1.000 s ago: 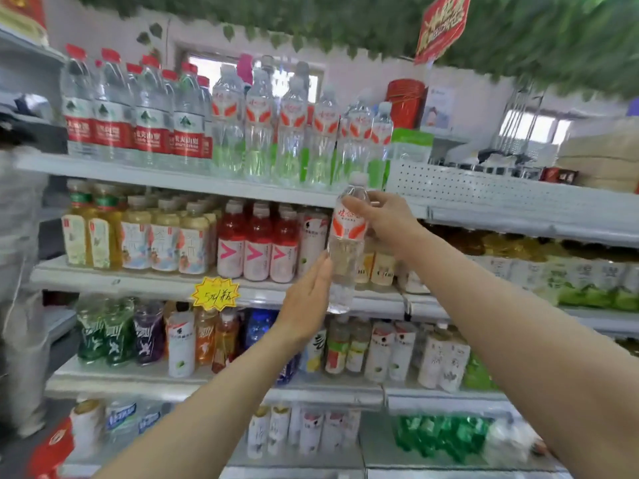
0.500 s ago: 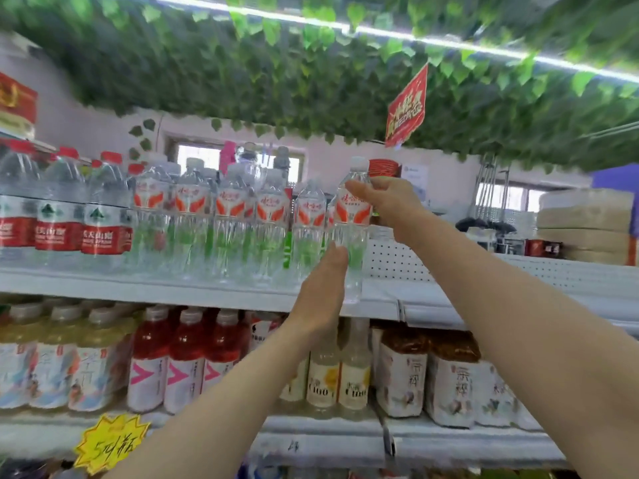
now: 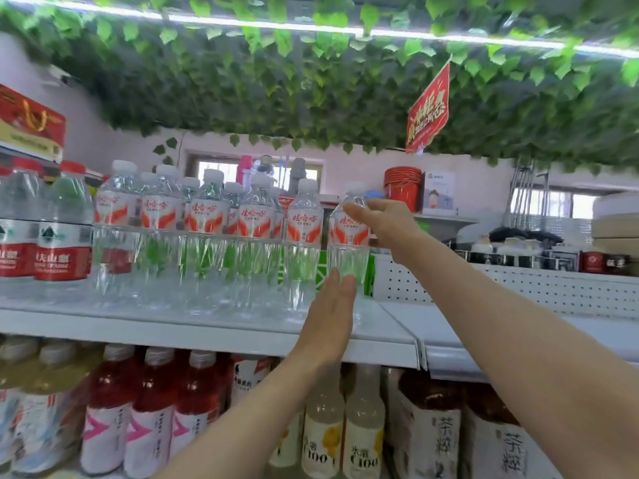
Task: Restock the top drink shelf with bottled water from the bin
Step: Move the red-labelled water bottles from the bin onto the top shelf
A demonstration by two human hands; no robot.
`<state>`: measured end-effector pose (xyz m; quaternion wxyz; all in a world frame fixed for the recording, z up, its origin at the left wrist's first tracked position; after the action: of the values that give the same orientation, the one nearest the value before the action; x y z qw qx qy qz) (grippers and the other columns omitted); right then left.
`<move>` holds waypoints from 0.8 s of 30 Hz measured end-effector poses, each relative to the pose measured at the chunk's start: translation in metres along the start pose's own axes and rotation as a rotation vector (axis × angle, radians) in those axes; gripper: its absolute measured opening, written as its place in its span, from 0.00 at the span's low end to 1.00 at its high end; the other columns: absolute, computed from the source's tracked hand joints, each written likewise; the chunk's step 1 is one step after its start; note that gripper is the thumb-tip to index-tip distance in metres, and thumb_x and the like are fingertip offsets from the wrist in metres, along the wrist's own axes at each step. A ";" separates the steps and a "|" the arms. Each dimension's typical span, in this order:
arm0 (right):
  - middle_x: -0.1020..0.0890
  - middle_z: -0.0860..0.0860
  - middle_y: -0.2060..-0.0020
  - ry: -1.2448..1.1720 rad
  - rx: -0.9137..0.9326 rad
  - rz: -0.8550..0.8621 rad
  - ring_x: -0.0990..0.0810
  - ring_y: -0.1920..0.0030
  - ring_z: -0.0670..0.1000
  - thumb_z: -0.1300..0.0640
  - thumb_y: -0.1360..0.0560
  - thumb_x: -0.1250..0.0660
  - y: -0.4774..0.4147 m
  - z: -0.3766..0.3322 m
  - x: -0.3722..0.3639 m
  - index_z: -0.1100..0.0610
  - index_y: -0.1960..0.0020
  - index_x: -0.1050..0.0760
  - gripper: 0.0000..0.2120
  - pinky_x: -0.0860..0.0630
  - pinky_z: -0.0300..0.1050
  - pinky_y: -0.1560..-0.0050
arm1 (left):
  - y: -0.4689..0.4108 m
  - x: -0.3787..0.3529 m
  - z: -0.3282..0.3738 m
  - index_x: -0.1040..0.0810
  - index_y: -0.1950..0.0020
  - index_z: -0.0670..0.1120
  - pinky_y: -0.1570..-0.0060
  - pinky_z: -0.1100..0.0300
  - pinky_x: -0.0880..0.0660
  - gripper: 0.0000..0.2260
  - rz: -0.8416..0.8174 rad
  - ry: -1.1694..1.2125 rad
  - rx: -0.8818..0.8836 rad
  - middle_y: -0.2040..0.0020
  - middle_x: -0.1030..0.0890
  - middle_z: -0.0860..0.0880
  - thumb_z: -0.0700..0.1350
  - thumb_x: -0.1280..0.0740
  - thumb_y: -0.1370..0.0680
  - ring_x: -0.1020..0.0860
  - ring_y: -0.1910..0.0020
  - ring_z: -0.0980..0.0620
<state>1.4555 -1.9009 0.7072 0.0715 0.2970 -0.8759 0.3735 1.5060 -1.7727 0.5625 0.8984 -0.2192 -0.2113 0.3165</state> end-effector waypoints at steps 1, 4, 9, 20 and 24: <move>0.14 0.40 0.64 -0.003 0.001 0.007 0.15 0.66 0.41 0.40 0.27 0.27 -0.001 0.001 0.000 0.50 0.48 0.20 0.16 0.25 0.30 0.72 | -0.001 -0.001 -0.001 0.53 0.19 0.60 0.22 0.53 0.52 0.30 0.004 -0.009 -0.005 0.19 0.50 0.61 0.68 0.55 0.19 0.50 0.21 0.60; 0.13 0.45 0.63 -0.009 0.007 0.038 0.14 0.64 0.44 0.40 0.29 0.24 -0.005 0.002 -0.001 0.48 0.51 0.20 0.15 0.23 0.33 0.71 | -0.002 -0.002 -0.004 0.54 0.19 0.59 0.22 0.54 0.53 0.31 0.018 -0.045 -0.021 0.19 0.51 0.61 0.68 0.56 0.20 0.51 0.21 0.60; 0.12 0.48 0.60 0.010 0.015 0.066 0.14 0.63 0.43 0.38 0.31 0.23 -0.004 0.002 -0.002 0.58 0.35 0.22 0.33 0.19 0.38 0.64 | -0.001 -0.004 -0.006 0.56 0.19 0.60 0.21 0.50 0.52 0.31 0.030 -0.079 -0.035 0.19 0.52 0.62 0.69 0.56 0.20 0.51 0.21 0.60; 0.16 0.48 0.65 0.097 -0.022 0.132 0.19 0.56 0.45 0.39 0.24 0.29 0.020 -0.009 -0.011 0.58 0.29 0.26 0.31 0.24 0.56 0.36 | 0.021 0.010 -0.002 0.52 0.18 0.57 0.22 0.55 0.55 0.33 -0.025 -0.153 -0.017 0.19 0.52 0.61 0.70 0.55 0.21 0.52 0.21 0.61; 0.16 0.53 0.47 0.134 -0.079 0.180 0.18 0.44 0.54 0.39 0.23 0.30 0.042 -0.017 -0.012 0.60 0.31 0.25 0.30 0.23 0.57 0.35 | 0.039 0.044 0.006 0.49 0.18 0.56 0.22 0.55 0.54 0.34 0.020 -0.213 -0.038 0.19 0.49 0.58 0.70 0.55 0.21 0.51 0.21 0.58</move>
<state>1.4393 -1.8605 0.6894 0.1078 0.1885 -0.9062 0.3628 1.5151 -1.7147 0.5572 0.8633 -0.2035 -0.3092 0.3430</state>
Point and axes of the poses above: each hand's wrist, its own y-axis away from the middle knuckle, its own x-axis out of the back of the hand, z = x × y, the point moved 4 cm from there along -y, towards the middle knuckle
